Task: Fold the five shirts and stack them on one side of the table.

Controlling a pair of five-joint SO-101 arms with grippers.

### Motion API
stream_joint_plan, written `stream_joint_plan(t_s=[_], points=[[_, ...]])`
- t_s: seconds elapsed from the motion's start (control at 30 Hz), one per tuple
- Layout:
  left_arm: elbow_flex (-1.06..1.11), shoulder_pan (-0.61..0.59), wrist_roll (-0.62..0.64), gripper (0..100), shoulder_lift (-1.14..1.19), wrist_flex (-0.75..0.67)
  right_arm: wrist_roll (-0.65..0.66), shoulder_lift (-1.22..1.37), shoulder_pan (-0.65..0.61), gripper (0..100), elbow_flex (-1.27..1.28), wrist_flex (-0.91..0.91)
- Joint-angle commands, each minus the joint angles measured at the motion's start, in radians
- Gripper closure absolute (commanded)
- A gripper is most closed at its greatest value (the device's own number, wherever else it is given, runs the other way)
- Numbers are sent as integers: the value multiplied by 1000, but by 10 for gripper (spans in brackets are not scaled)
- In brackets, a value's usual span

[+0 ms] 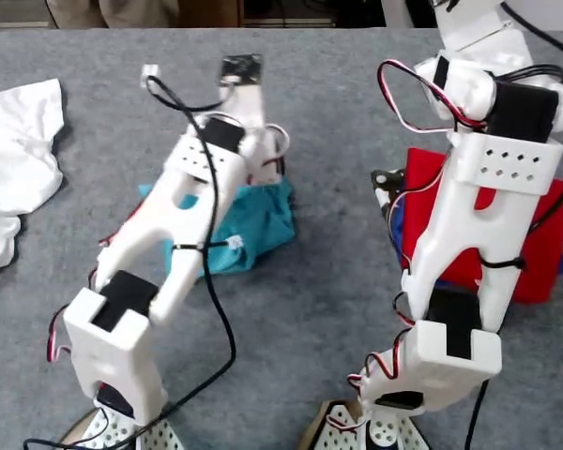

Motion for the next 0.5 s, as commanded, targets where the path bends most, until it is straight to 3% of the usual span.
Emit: stream_joint_plan(t_s=[0.0, 0.13, 0.3, 0.37, 0.47], points=[[-51, -77, 63, 747, -45, -2, 9, -50, -18, 994, 19, -23], [-46, -167, 60, 767, -116, 60, 60, -50, -67, 994, 30, -2], [-38, -293, 58, 925, -131, 175, 71, -42, -229, 994, 58, 48], [-14, -324, 38, 981, -104, 184, 71, -21, -315, 994, 97, 46], [69, -342, -35, 977, -41, 138, 71, 54, -429, 994, 142, 32]])
